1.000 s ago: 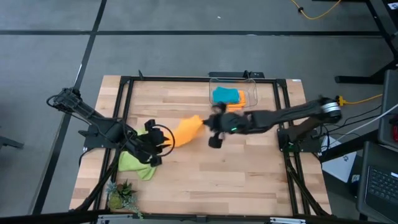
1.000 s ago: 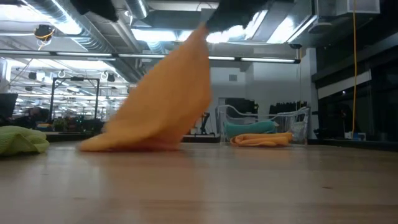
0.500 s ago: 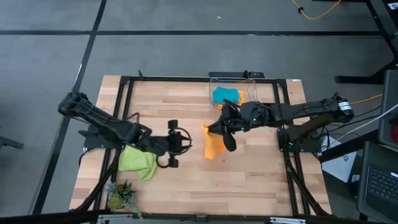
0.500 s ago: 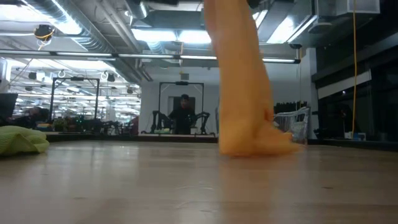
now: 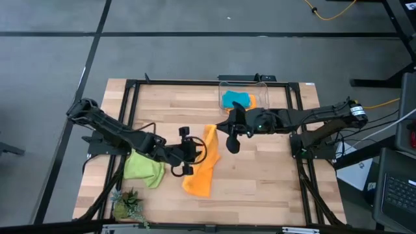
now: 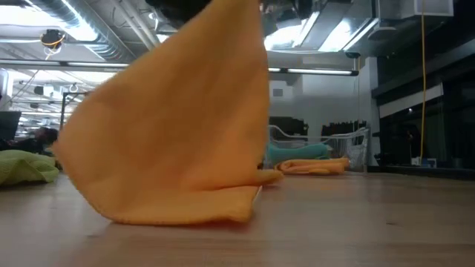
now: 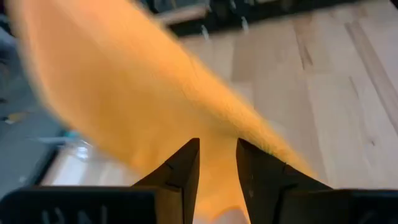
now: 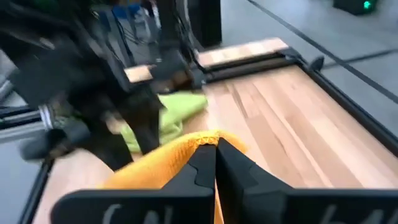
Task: Fold microfiber towels
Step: Fold the orange microfiber towel
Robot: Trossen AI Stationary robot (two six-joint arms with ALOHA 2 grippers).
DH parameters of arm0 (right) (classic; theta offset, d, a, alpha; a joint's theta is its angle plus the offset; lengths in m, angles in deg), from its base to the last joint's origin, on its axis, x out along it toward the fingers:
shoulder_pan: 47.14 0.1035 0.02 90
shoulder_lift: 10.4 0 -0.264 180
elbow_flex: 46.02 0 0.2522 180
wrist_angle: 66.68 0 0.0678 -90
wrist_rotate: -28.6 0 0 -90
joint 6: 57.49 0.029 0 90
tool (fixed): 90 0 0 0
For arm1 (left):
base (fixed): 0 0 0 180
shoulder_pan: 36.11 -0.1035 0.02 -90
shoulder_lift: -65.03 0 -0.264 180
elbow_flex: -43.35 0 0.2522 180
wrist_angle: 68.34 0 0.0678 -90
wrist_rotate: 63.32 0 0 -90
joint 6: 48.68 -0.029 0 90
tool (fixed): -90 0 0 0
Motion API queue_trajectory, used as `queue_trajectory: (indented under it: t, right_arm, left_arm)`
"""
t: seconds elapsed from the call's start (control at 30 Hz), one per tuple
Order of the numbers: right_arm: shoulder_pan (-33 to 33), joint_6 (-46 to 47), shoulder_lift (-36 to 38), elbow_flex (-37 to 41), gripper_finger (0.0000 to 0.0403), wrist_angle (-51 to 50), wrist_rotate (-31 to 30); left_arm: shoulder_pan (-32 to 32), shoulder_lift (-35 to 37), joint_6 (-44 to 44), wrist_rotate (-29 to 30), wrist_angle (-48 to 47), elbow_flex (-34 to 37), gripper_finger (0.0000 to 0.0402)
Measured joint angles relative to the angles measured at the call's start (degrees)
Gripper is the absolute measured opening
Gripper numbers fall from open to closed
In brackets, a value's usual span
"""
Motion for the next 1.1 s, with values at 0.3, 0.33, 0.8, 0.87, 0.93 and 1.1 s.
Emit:
queue_trajectory:
  t: [0.3, 0.33, 0.8, 0.87, 0.93, 1.1]
  right_arm:
    - [0.00, -0.35, -0.73, -0.02, 0.0004, -3.20, 0.05]
    - [0.00, -0.40, -0.89, -0.02, 0.0004, -2.97, -0.08]
    - [0.46, -0.11, -1.40, -0.02, 0.0004, -2.70, 9.26]
    - [0.49, -0.21, -1.40, -0.02, 0.0004, -1.85, 11.29]
    - [0.52, -0.27, -1.39, -0.02, 0.0004, 0.20, 12.63]
    - [0.76, -0.35, -1.34, -0.02, 0.0004, 1.56, 16.29]
  left_arm:
    - [0.10, 1.38, -3.26, 7.87, 9.69, -0.04, 0.0099]
    - [-0.47, 1.01, -3.25, 5.55, 11.89, -0.04, 0.0099]
    - [-9.67, -3.75, -4.92, -1.69, -9.75, -0.04, 0.0099]
    - [-11.49, -3.75, -12.15, -1.72, -8.88, -0.02, 0.0099]
    - [-13.38, -3.75, -18.83, -2.59, -3.76, -0.02, 0.0099]
    - [-14.56, -2.86, -22.19, -5.42, 1.58, -0.02, 0.0099]
